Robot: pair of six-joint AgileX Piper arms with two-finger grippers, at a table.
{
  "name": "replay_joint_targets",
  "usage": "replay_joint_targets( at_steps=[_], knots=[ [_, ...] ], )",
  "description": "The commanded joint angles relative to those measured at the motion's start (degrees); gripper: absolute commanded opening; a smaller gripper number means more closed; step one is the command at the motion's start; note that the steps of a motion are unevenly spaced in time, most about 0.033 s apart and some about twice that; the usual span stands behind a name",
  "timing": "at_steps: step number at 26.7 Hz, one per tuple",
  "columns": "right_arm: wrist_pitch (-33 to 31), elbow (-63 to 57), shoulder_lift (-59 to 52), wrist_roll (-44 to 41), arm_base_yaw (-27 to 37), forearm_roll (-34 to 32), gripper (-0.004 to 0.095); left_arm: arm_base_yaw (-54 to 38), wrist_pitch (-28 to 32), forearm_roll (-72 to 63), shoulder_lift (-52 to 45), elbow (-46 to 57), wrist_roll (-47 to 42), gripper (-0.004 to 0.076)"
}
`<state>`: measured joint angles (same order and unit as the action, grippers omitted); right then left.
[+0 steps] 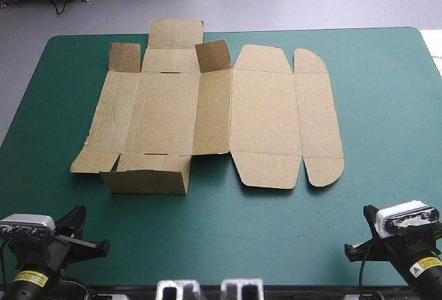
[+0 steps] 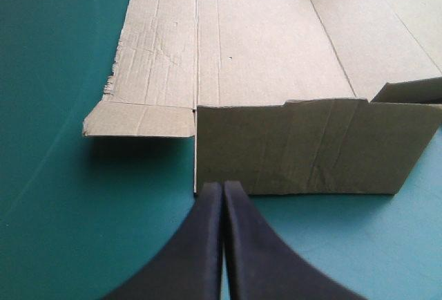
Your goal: Fold the box
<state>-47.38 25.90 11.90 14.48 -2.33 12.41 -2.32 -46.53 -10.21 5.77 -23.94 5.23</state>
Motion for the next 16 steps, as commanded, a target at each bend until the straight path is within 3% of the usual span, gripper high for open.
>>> replay_joint_targets(
  at_steps=[1, 13, 16],
  knots=[
    [3.32, 1.35, 0.99, 0.60, 0.18, 0.67, -0.0025, 0.44, 4.00, -0.93, 1.23, -1.39, -0.11, -0.0011],
    [3.32, 1.35, 0.99, 0.70, 0.18, 0.67, -0.0025, 0.44, 4.00, -1.24, 1.23, -1.54, -0.11, -0.0011],
    [3.32, 1.35, 0.99, 0.70, 0.18, 0.78, -0.0024, 0.44, 5.94, -5.23, 1.23, -5.87, 2.99, -0.0011]
  ],
)
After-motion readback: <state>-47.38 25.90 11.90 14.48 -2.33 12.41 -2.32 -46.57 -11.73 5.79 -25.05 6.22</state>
